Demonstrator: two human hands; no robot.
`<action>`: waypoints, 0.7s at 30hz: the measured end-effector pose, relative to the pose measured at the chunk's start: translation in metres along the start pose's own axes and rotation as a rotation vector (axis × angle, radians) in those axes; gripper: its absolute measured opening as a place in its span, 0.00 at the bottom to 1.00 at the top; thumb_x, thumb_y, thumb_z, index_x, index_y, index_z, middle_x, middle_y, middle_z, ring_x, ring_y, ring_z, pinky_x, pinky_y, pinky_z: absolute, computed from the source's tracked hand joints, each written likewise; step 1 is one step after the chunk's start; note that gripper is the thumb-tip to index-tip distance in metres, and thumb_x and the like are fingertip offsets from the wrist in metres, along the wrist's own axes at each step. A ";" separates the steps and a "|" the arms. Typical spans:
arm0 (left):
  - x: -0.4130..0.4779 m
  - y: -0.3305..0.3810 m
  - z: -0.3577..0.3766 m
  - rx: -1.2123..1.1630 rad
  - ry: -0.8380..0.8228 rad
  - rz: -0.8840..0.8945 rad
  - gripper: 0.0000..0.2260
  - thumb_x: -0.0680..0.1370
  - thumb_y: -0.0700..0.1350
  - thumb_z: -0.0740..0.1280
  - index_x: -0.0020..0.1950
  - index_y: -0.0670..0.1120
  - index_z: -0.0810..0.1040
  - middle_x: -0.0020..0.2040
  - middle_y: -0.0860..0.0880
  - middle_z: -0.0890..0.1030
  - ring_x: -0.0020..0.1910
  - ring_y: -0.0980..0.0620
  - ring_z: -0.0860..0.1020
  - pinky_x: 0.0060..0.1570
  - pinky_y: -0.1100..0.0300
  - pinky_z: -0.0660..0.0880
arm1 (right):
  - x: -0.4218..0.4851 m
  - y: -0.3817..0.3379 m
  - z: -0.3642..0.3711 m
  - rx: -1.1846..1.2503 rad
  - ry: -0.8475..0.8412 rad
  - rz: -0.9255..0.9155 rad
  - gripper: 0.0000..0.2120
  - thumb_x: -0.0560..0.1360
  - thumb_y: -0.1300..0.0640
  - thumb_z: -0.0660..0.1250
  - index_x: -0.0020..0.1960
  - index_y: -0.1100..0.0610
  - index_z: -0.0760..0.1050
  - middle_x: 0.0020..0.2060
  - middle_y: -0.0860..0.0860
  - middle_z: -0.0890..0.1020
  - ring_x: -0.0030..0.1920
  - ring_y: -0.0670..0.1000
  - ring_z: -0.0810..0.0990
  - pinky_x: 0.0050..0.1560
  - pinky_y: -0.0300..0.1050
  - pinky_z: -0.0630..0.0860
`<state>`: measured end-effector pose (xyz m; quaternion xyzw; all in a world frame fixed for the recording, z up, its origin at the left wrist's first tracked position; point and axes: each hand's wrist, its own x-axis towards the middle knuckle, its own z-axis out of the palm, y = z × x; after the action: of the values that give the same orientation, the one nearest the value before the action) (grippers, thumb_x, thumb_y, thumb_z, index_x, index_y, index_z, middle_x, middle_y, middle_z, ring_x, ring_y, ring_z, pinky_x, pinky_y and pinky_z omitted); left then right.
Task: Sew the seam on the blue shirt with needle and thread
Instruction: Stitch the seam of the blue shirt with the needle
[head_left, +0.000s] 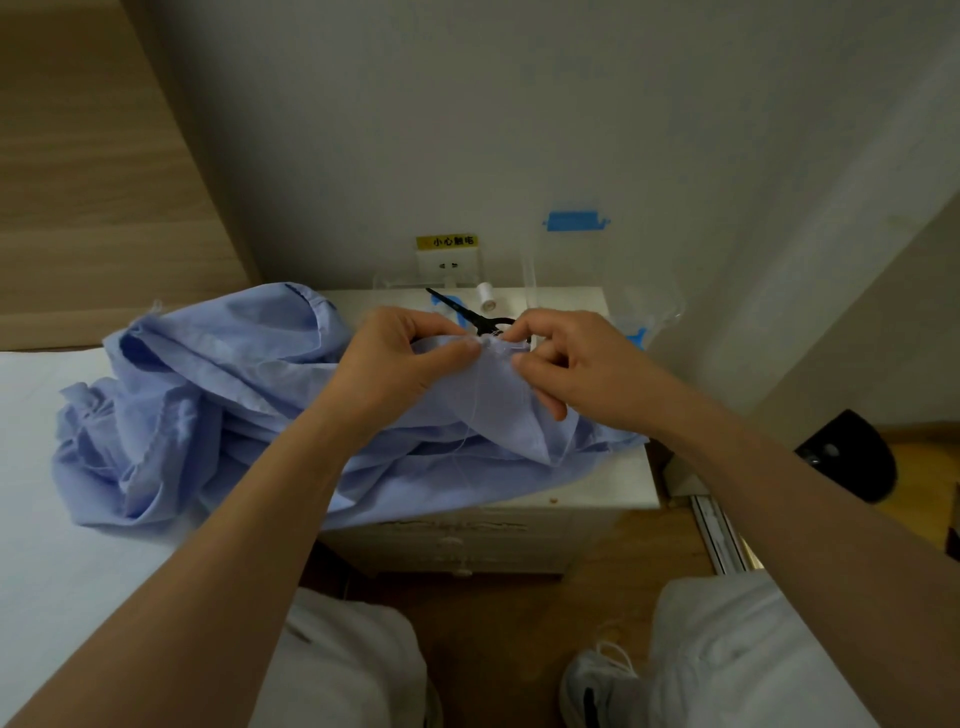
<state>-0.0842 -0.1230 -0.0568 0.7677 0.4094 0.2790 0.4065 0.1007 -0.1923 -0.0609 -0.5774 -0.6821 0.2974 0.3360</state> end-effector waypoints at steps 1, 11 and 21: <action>0.000 -0.001 0.000 0.023 0.009 0.004 0.06 0.77 0.44 0.69 0.48 0.43 0.84 0.40 0.51 0.83 0.37 0.64 0.78 0.37 0.73 0.74 | 0.000 -0.001 0.000 0.004 0.011 -0.002 0.05 0.80 0.63 0.62 0.51 0.57 0.76 0.22 0.54 0.77 0.22 0.42 0.72 0.35 0.27 0.70; 0.001 -0.001 0.001 0.052 0.024 0.008 0.04 0.76 0.45 0.70 0.46 0.46 0.83 0.41 0.49 0.84 0.41 0.57 0.80 0.42 0.63 0.77 | 0.002 0.001 0.005 0.007 0.065 -0.004 0.04 0.79 0.61 0.63 0.48 0.55 0.76 0.21 0.49 0.77 0.23 0.41 0.74 0.38 0.28 0.70; 0.002 -0.001 -0.001 -0.014 0.009 -0.051 0.05 0.77 0.44 0.69 0.45 0.45 0.84 0.36 0.53 0.82 0.36 0.65 0.78 0.35 0.74 0.72 | 0.002 0.002 -0.003 0.095 0.041 -0.017 0.08 0.79 0.63 0.63 0.55 0.58 0.79 0.23 0.58 0.76 0.24 0.43 0.73 0.35 0.31 0.71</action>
<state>-0.0842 -0.1210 -0.0569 0.7530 0.4286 0.2748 0.4170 0.1040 -0.1902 -0.0612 -0.5610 -0.6650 0.3148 0.3794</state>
